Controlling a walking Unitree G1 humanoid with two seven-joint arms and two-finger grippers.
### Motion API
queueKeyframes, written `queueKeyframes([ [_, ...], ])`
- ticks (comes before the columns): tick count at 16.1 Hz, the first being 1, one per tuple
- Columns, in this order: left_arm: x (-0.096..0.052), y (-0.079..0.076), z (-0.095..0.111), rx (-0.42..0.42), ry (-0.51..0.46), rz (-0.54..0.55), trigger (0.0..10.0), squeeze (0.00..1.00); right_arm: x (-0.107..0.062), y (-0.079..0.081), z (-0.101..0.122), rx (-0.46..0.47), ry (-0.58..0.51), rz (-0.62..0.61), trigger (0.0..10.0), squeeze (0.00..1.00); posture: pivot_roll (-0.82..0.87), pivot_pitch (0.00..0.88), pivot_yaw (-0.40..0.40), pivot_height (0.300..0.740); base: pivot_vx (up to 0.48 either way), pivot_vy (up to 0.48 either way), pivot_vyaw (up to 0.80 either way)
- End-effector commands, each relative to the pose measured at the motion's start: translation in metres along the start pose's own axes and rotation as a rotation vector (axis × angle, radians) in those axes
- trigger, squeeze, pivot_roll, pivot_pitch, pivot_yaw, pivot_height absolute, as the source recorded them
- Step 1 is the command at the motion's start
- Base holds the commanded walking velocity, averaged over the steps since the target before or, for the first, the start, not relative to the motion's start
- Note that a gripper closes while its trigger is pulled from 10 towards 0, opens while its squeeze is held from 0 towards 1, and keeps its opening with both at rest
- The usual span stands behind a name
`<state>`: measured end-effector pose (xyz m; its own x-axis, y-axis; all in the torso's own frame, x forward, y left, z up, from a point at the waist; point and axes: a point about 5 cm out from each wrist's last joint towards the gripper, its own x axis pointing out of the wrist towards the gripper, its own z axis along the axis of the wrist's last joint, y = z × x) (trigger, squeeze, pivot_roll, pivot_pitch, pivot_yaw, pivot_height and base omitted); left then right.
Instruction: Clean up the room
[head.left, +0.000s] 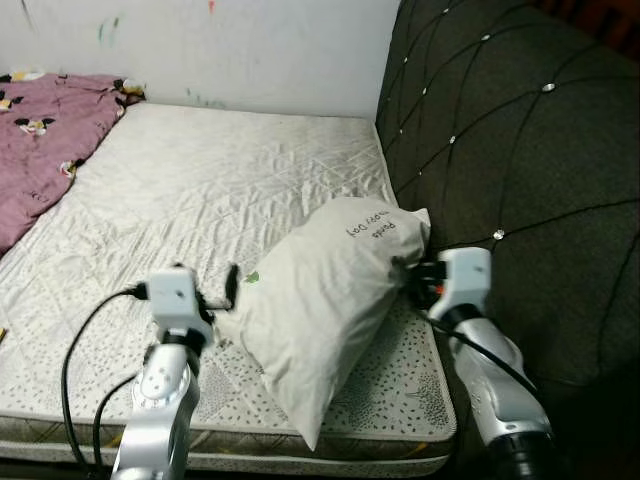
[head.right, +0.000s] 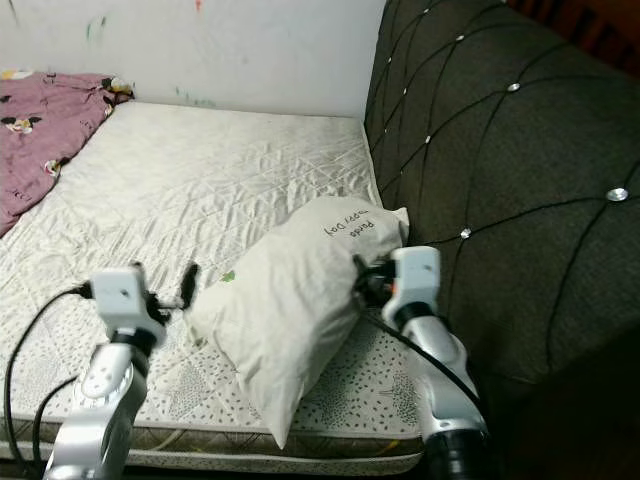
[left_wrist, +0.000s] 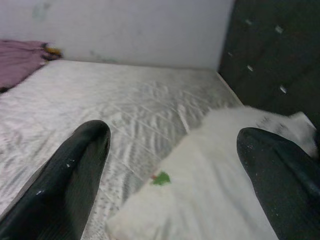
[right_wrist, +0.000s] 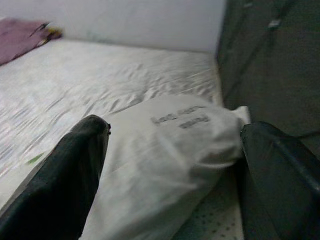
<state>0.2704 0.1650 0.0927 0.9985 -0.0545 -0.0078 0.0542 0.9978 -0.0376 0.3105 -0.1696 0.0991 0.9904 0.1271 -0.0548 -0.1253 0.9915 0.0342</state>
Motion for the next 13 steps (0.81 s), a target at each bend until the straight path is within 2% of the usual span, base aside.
queueKeyframes([
  [1, -0.002, 0.001, 0.003, 0.024, -0.004, -0.030, 10.0, 0.00, -0.004, -0.005, 0.003, 0.009, -0.027, -0.040, 10.0, 0.00, -0.05, 0.000, 0.008, 0.740, 0.000, 0.000, 0.00],
  [3, -0.003, 0.006, -0.001, 0.024, 0.007, -0.057, 10.0, 0.00, -0.017, -0.009, -0.007, 0.039, -0.003, -0.108, 10.0, 0.00, -0.06, 0.000, 0.012, 0.740, 0.000, 0.000, -0.23],
  [5, 0.001, 0.005, 0.000, -0.005, -0.002, -0.026, 10.0, 0.00, -0.021, -0.004, -0.008, 0.020, -0.004, -0.077, 10.0, 0.00, -0.07, 0.000, -0.001, 0.740, 0.000, 0.000, -0.80],
  [6, 0.003, 0.002, 0.001, -0.010, -0.011, -0.025, 10.0, 0.00, -0.019, -0.003, -0.006, 0.024, -0.014, -0.069, 10.0, 0.00, -0.07, 0.000, -0.002, 0.740, 0.000, 0.000, -0.80],
  [7, 0.004, -0.006, 0.000, -0.031, -0.005, -0.041, 10.0, 0.00, -0.014, -0.005, 0.000, 0.016, -0.038, -0.075, 10.0, 0.00, -0.07, 0.000, 0.000, 0.740, 0.000, 0.000, 0.00],
  [9, 0.005, -0.016, 0.001, -0.019, -0.006, -0.074, 10.0, 0.00, -0.009, -0.012, 0.008, 0.010, -0.061, -0.104, 10.0, 0.00, -0.07, 0.000, 0.007, 0.740, 0.000, 0.000, 0.00],
  [13, 0.005, -0.016, 0.003, -0.026, -0.007, -0.085, 10.0, 0.00, -0.012, -0.019, 0.008, 0.004, -0.055, -0.129, 10.0, 0.00, -0.07, 0.000, 0.012, 0.740, 0.000, 0.000, 0.00],
])
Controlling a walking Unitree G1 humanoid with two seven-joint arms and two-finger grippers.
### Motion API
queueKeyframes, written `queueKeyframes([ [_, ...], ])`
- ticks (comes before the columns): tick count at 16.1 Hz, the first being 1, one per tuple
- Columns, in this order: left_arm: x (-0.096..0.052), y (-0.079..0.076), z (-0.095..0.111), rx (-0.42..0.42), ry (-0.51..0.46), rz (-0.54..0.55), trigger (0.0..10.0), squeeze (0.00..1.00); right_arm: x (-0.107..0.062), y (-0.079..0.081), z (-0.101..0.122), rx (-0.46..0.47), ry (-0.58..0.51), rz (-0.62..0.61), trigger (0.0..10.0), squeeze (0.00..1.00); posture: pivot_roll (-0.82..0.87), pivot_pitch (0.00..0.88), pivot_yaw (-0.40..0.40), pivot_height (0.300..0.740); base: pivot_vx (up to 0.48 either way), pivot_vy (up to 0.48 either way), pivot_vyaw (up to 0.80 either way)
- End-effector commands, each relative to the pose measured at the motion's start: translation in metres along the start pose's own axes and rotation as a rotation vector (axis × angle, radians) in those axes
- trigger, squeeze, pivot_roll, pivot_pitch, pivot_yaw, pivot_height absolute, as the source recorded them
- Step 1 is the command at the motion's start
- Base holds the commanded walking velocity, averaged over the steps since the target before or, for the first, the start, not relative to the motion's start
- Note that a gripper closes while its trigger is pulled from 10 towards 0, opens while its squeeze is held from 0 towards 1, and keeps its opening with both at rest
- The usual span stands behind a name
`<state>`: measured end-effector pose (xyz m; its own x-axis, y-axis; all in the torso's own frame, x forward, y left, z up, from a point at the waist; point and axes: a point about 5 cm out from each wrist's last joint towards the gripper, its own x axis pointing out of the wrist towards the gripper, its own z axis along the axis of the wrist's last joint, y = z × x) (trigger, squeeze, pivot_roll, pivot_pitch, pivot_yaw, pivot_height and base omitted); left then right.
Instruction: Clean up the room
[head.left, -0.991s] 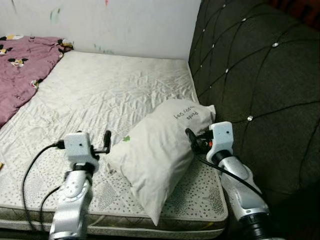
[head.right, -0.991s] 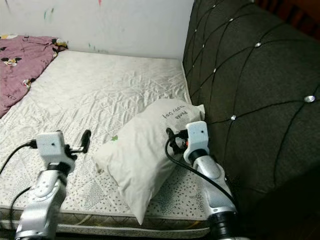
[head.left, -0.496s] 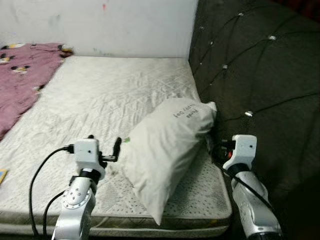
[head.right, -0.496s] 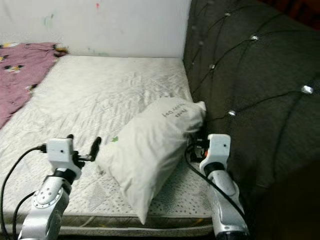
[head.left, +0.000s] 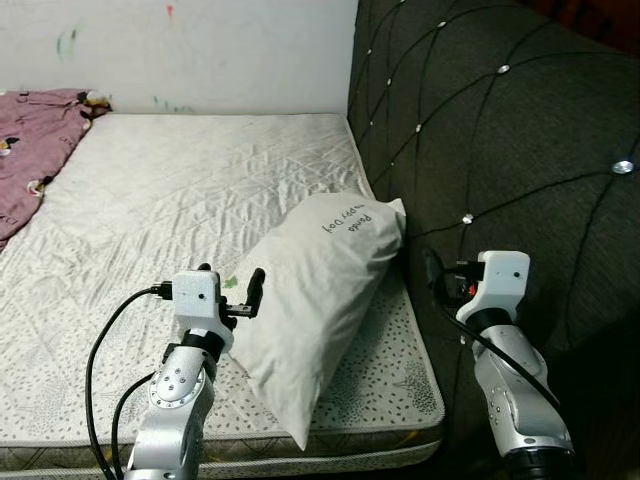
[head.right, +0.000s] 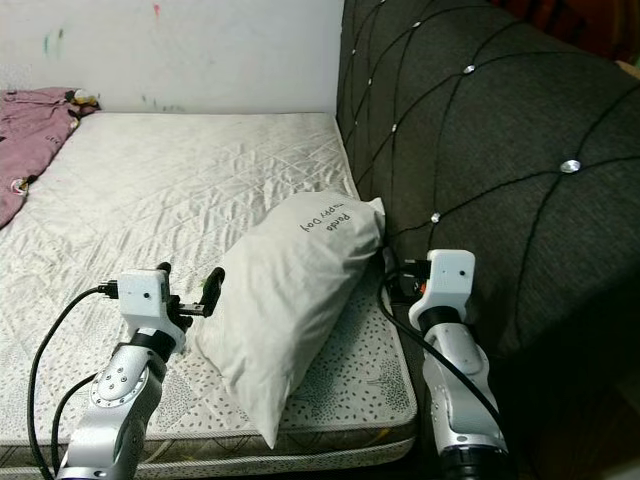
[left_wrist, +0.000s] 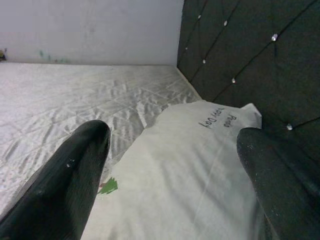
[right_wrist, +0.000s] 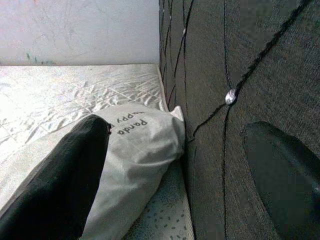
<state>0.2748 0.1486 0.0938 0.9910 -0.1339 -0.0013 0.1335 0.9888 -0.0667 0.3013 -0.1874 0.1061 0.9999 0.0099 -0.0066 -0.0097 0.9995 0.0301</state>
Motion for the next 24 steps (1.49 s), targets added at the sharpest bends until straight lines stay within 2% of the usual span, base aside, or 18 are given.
queueKeyframes([
  [1, -0.001, 0.003, 0.003, 0.004, -0.004, -0.004, 10.0, 0.00, 0.000, -0.001, -0.001, 0.006, 0.004, -0.014, 10.0, 0.00, -0.07, 0.000, 0.012, 0.740, 0.000, 0.000, 0.00],
  [4, -0.003, 0.008, 0.004, -0.015, -0.003, 0.015, 10.0, 0.00, 0.002, 0.008, -0.003, 0.015, 0.009, 0.011, 10.0, 0.00, -0.05, 0.000, 0.003, 0.740, 0.000, 0.000, 0.00],
  [7, -0.002, 0.010, 0.005, -0.029, -0.008, 0.029, 10.0, 0.00, 0.007, 0.010, -0.001, 0.013, 0.007, 0.021, 10.0, 0.00, -0.04, 0.000, 0.001, 0.740, 0.000, 0.000, 0.00],
  [8, -0.001, 0.010, 0.005, -0.053, -0.008, 0.033, 10.0, 0.00, 0.008, 0.009, -0.001, 0.011, 0.007, 0.021, 10.0, 0.00, -0.04, 0.000, 0.001, 0.740, 0.000, 0.480, 0.00],
  [12, 0.003, 0.008, 0.009, -0.043, -0.017, 0.026, 10.0, 0.00, 0.013, 0.010, 0.002, -0.001, -0.002, 0.026, 10.0, 0.00, -0.05, 0.000, 0.007, 0.740, 0.000, 0.480, 0.00],
  [15, 0.005, 0.007, 0.010, -0.043, -0.023, 0.022, 10.0, 0.00, 0.016, 0.012, 0.004, 0.026, -0.012, 0.041, 10.0, 0.00, -0.05, 0.000, 0.006, 0.740, 0.000, 0.480, 0.00],
  [16, 0.006, 0.006, 0.013, -0.047, -0.049, 0.021, 10.0, 0.00, 0.017, 0.014, 0.006, 0.025, -0.023, 0.051, 10.0, 0.00, -0.05, 0.000, 0.005, 0.740, 0.000, 0.480, 0.00],
  [24, 0.008, 0.004, 0.015, -0.027, -0.063, 0.018, 10.0, 0.00, 0.020, 0.016, 0.009, 0.021, -0.039, 0.066, 10.0, 0.00, -0.06, 0.000, 0.003, 0.740, 0.000, 0.000, 0.00],
])
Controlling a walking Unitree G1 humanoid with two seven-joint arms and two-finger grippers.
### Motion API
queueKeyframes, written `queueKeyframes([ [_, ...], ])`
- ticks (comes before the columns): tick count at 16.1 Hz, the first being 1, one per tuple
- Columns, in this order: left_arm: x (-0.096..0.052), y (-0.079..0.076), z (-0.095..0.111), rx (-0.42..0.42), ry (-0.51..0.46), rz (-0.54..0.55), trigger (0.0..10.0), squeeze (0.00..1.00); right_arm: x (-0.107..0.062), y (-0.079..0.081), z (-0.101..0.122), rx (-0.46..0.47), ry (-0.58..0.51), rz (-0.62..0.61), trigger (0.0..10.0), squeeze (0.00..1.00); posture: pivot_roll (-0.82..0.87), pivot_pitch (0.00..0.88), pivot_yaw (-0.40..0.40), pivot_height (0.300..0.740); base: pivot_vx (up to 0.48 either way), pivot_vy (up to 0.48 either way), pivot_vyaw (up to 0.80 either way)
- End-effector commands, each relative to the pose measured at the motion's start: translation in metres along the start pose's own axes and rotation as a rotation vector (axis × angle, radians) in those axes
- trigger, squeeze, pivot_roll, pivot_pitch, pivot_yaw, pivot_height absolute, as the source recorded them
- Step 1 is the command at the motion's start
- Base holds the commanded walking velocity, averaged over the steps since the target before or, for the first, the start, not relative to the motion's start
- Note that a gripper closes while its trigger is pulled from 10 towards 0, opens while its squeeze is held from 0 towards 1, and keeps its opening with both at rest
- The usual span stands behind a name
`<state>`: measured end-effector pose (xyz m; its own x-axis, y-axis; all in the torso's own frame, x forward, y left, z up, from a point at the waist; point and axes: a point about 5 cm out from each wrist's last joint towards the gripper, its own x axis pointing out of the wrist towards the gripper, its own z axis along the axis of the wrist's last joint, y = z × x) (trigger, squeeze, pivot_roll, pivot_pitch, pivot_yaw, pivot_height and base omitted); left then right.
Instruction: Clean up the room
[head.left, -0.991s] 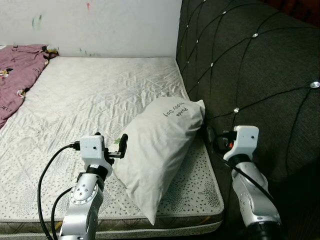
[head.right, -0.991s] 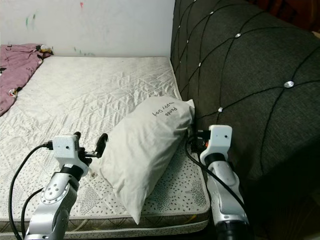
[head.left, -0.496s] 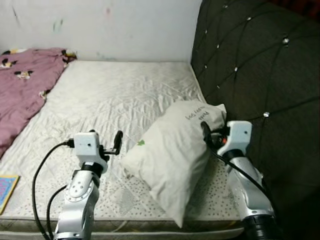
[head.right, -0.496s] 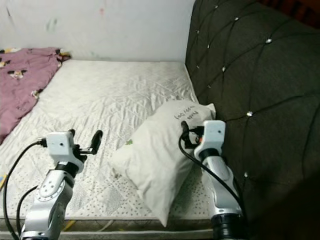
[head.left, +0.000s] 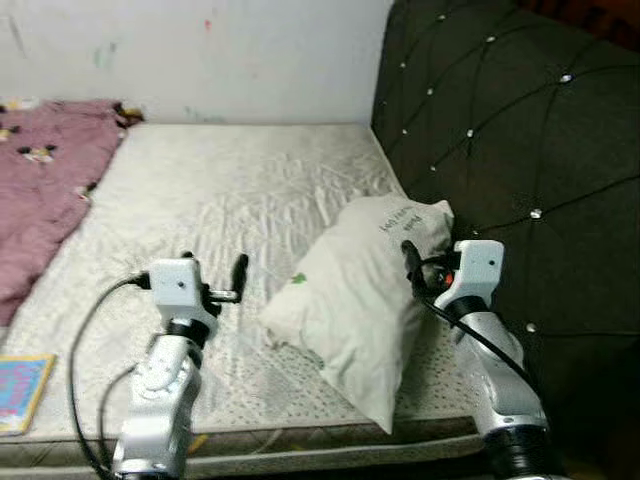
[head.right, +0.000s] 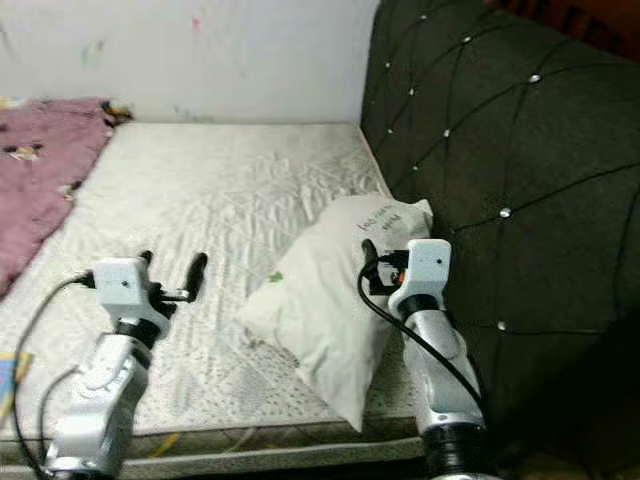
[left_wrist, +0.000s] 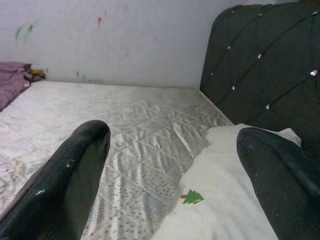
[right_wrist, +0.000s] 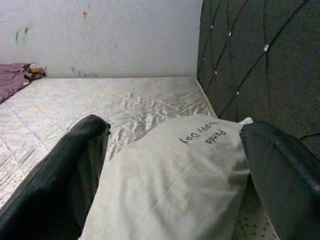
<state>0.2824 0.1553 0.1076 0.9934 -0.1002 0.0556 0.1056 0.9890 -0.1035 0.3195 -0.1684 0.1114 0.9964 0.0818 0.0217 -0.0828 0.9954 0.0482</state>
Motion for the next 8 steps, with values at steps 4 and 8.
queueKeyframes([
  [4, 0.001, -0.003, 0.000, 0.012, -0.005, -0.009, 10.0, 0.00, 0.002, -0.002, 0.006, 0.010, -0.028, -0.002, 10.0, 0.00, -0.06, 0.000, 0.001, 0.740, 0.000, 0.000, 0.00],
  [8, -0.011, 0.002, 0.004, 0.014, 0.002, 0.029, 10.0, 0.00, -0.006, -0.001, 0.009, 0.026, -0.031, -0.002, 10.0, 0.00, -0.05, 0.000, -0.007, 0.740, 0.000, 0.000, 0.00],
])
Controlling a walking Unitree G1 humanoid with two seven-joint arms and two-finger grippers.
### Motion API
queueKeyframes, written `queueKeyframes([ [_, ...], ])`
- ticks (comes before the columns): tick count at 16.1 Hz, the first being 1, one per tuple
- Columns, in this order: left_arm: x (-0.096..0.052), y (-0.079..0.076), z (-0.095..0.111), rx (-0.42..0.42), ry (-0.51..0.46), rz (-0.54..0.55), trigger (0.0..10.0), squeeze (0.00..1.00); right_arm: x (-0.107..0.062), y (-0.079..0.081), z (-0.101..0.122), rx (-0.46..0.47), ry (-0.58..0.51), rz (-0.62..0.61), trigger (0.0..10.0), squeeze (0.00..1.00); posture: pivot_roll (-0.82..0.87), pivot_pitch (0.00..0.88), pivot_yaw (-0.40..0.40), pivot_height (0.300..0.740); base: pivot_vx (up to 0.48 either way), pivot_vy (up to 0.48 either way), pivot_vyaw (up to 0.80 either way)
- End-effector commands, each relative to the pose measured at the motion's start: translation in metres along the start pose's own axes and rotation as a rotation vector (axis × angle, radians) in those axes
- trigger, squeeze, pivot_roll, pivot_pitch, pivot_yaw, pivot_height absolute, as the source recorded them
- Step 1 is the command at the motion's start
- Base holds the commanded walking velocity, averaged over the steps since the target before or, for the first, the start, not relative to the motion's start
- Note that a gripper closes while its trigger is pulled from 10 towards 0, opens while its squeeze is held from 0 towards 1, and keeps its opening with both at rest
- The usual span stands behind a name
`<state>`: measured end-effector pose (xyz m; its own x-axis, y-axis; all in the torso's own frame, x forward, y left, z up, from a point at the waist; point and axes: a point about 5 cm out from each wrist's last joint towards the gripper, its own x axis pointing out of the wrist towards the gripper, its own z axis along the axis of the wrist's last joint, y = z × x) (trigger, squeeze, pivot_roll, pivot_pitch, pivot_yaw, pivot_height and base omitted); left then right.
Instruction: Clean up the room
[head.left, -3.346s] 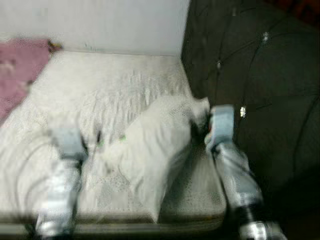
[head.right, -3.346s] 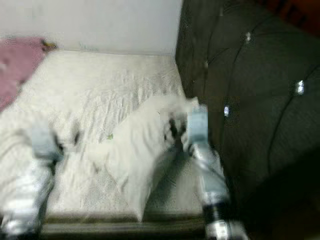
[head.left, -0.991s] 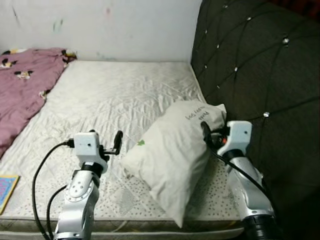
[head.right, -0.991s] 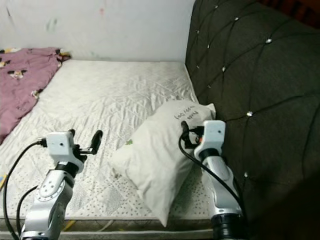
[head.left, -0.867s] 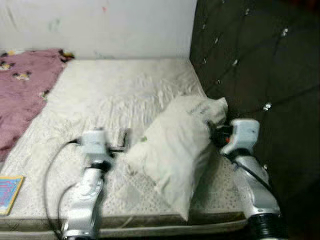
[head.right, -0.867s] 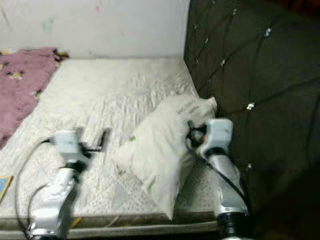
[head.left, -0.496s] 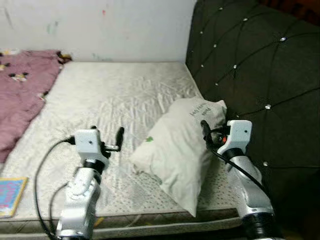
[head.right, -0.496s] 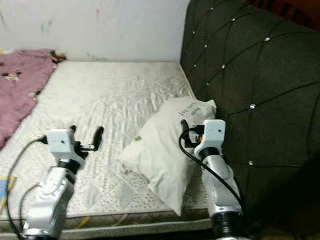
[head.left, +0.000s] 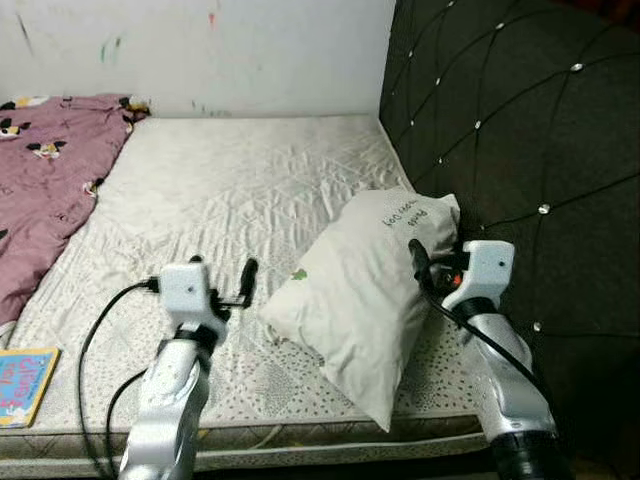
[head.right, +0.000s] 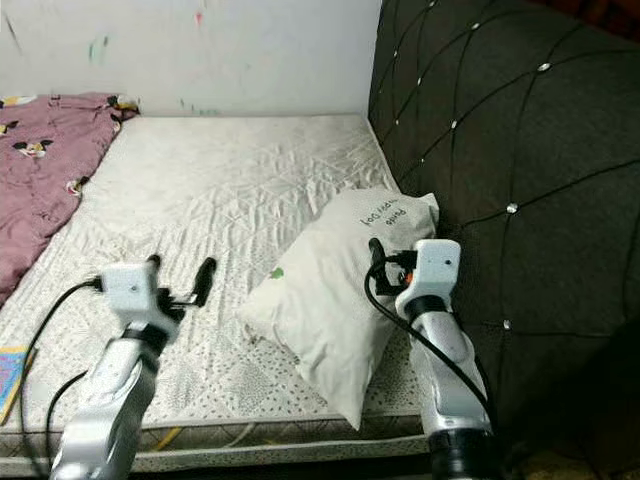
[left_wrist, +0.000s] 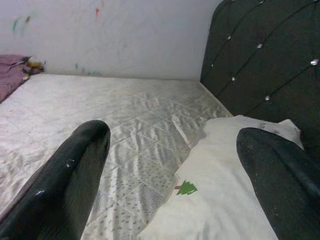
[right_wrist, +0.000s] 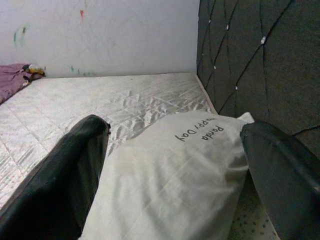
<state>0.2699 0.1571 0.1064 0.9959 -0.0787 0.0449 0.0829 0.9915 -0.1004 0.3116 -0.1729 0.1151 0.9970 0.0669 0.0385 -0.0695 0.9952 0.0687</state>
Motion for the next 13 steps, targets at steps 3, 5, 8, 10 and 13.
queueKeyframes([
  [3, -0.017, 0.010, 0.008, 0.024, -0.005, 0.057, 10.0, 0.00, -0.012, -0.001, 0.004, 0.016, 0.011, -0.006, 10.0, 0.00, -0.03, 0.075, -0.020, 0.740, 0.000, 0.000, 0.00],
  [5, -0.029, 0.015, 0.011, 0.018, 0.005, 0.080, 10.0, 0.00, -0.024, -0.002, 0.002, 0.001, 0.031, -0.016, 10.0, 0.00, -0.03, 0.123, -0.034, 0.740, 0.000, 0.000, 0.00],
  [8, -0.036, 0.020, 0.012, 0.027, 0.024, 0.103, 10.0, 0.00, -0.031, -0.010, -0.002, -0.033, 0.079, -0.044, 10.0, 0.00, -0.03, 0.166, -0.051, 0.740, 0.000, 0.000, 0.00],
  [10, -0.040, 0.025, 0.016, 0.034, 0.024, 0.135, 10.0, 0.00, -0.033, -0.014, -0.003, -0.035, 0.101, -0.051, 10.0, 0.00, -0.03, 0.174, -0.054, 0.740, 0.000, 0.000, 0.00],
  [13, -0.041, 0.025, 0.019, 0.040, 0.022, 0.147, 10.0, 0.00, -0.033, -0.012, -0.003, -0.045, 0.115, -0.044, 10.0, 0.00, -0.02, 0.182, -0.060, 0.740, 0.000, 0.000, 0.00],
])
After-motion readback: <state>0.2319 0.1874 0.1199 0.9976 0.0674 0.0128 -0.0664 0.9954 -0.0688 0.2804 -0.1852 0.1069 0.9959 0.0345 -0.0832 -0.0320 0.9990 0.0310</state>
